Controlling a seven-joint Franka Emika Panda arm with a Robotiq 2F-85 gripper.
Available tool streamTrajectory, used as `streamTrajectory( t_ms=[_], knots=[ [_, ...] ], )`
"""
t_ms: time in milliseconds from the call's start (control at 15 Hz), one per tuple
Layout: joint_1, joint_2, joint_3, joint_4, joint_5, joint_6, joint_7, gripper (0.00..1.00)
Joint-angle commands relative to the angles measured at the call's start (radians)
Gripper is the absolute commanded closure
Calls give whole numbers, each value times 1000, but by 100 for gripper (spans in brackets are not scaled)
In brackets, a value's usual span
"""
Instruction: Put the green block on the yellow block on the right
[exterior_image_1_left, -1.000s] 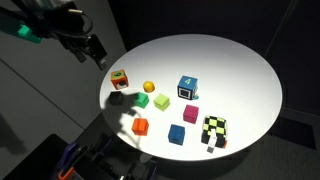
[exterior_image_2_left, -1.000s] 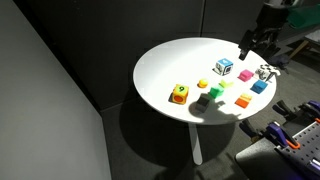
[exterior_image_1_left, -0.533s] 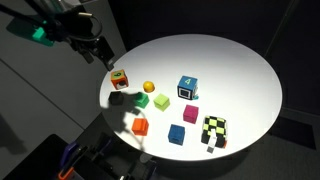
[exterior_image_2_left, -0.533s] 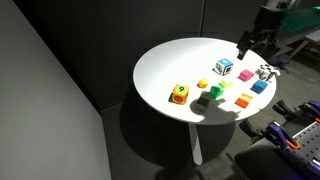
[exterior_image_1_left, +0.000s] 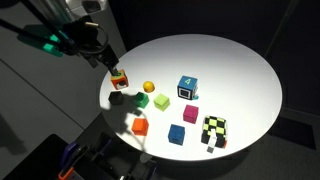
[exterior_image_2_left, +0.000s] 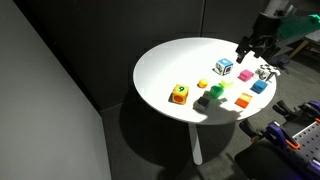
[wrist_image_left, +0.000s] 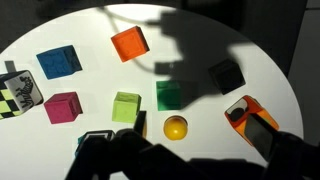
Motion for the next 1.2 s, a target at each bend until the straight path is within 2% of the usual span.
streamTrajectory(
  t_ms=[0,133,267,600,867,1133],
  knots=[
    [5,57,-25,-33,7,154,-24,0],
    [12,106,-36,-47,24,253,-35,0],
    [19,168,-44,-42,38,302,-50,0],
    [26,304,-39,21,119,248,-119,0],
    [15,404,-38,74,56,251,-90,0],
    [37,502,-63,143,-49,251,-21,0]
  ],
)
